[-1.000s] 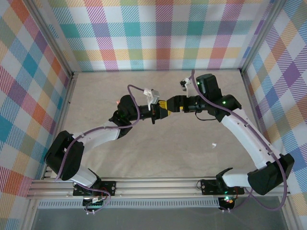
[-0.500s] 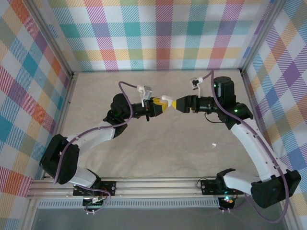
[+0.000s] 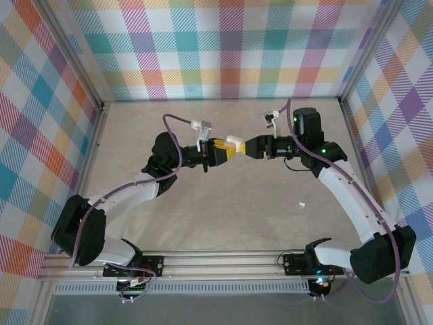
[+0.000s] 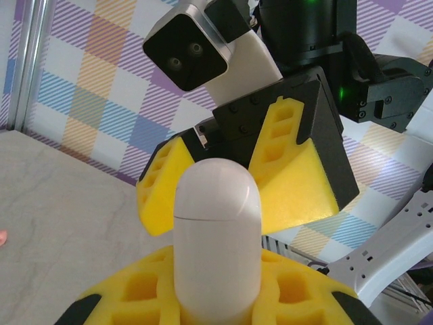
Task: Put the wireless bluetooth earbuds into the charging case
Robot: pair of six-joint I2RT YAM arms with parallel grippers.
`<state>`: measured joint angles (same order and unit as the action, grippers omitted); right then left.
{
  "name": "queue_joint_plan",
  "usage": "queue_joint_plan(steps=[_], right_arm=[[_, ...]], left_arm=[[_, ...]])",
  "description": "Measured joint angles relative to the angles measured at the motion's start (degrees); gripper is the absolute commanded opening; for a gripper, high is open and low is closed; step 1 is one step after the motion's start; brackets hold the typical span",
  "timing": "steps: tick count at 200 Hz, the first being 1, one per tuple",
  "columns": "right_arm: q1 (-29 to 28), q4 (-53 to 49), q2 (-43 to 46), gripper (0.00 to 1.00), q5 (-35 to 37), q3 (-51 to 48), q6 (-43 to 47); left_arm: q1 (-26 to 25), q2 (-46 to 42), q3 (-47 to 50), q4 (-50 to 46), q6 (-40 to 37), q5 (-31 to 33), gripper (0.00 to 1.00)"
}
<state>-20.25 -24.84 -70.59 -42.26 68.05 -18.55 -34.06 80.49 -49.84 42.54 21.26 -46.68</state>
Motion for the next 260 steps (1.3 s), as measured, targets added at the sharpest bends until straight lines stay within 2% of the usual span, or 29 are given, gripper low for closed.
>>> queue_joint_plan(steps=[92,134,160,191,260], right_arm=[[1.7,0.2,-1.2,0.64,4.7,3.0,-4.4],[2.0,4.7,-2.3,0.66,0.2,2.1,-8.9],[2.0,7.8,-2.1,0.7,-1.7,-0.4,-12.4],[2.0,11.3,-0.4,0.74,-2.3,-4.5,-20.1],[1.6,26.3,1.7,0.76,-4.5,-12.2,-41.3]], left_arm=[[-0.1,-0.5,0.0,-1.5,0.2,-1.3,0.0],[-0.2,-1.4,0.0,-2.0,-0.5,-1.4,0.0],[-0.2,-1.5,0.0,-2.1,-1.4,-1.2,0.0],[-0.2,-1.7,0.3,-2.3,-2.2,0.3,0.0],[-0.3,-1.3,1.0,3.0,-2.6,4.3,0.0]])
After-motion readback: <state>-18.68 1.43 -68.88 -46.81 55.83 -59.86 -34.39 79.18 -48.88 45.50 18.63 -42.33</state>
